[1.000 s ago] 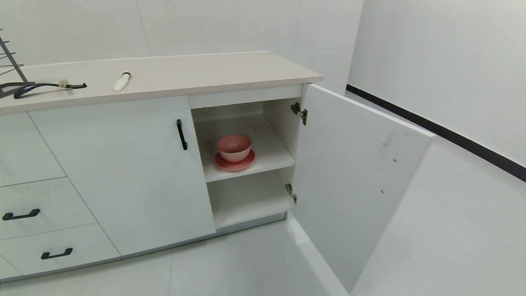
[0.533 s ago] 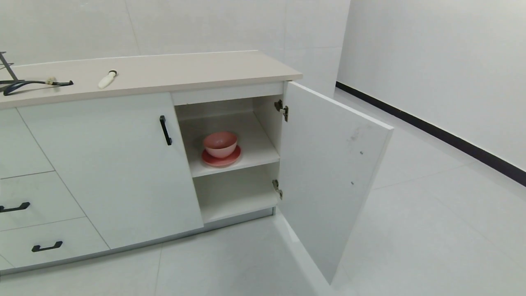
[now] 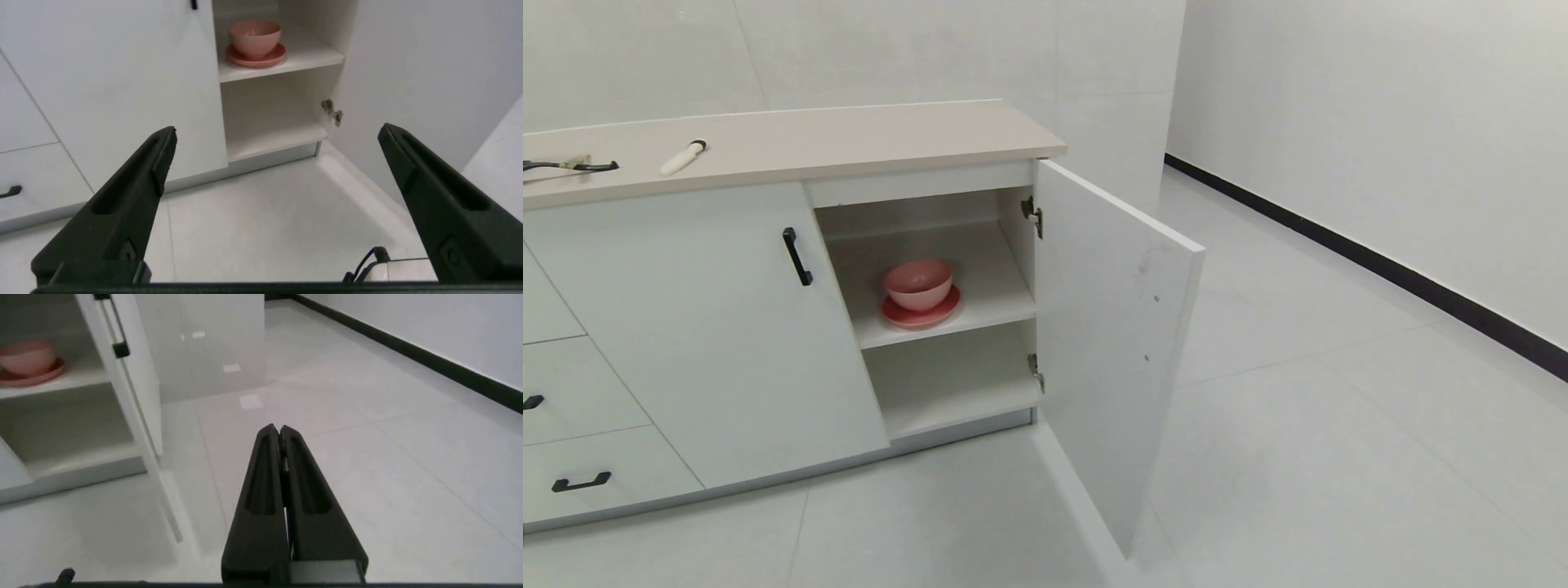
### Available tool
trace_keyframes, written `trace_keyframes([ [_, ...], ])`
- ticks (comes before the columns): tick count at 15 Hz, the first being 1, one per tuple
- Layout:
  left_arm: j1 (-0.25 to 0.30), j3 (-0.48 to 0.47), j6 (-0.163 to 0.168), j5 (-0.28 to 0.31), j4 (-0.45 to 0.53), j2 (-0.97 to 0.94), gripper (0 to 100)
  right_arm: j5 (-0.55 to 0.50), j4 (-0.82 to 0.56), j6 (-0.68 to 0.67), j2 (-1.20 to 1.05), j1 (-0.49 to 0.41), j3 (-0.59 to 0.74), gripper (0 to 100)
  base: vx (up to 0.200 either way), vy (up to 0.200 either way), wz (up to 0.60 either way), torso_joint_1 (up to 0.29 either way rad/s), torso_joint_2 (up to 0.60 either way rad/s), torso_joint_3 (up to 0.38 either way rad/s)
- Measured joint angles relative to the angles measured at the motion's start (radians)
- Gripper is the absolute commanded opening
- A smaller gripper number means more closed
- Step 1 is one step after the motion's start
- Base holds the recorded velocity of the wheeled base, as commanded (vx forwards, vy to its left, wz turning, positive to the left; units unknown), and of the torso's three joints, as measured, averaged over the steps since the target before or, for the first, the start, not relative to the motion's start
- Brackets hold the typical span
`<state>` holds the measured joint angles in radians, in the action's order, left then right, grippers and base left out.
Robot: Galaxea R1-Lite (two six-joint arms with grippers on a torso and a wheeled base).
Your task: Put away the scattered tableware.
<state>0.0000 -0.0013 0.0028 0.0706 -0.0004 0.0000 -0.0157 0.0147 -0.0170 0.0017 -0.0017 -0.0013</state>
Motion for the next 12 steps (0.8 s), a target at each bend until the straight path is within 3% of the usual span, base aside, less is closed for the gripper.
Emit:
trace_keyframes([
  [3, -0.001, 0.000, 0.000, 0.001, 0.000, 0.000, 100, 0.026, 0.176, 0.002, 0.017, -0.007, -0.051, 0, 0.000, 0.000, 0.00, 0.000, 0.00, 0.000],
  [8, 0.000, 0.000, 0.000, -0.006, -0.001, 0.000, 100, 0.243, 0.219, 0.046, 0.329, -0.007, -0.224, 0, 0.000, 0.000, 0.00, 0.000, 0.00, 0.000],
  [12, 0.000, 0.000, -0.004, -0.008, -0.001, 0.000, 100, 0.308, 0.234, 0.060, 0.638, 0.044, -0.294, 0, 0.000, 0.000, 0.00, 0.000, 0.00, 0.000],
])
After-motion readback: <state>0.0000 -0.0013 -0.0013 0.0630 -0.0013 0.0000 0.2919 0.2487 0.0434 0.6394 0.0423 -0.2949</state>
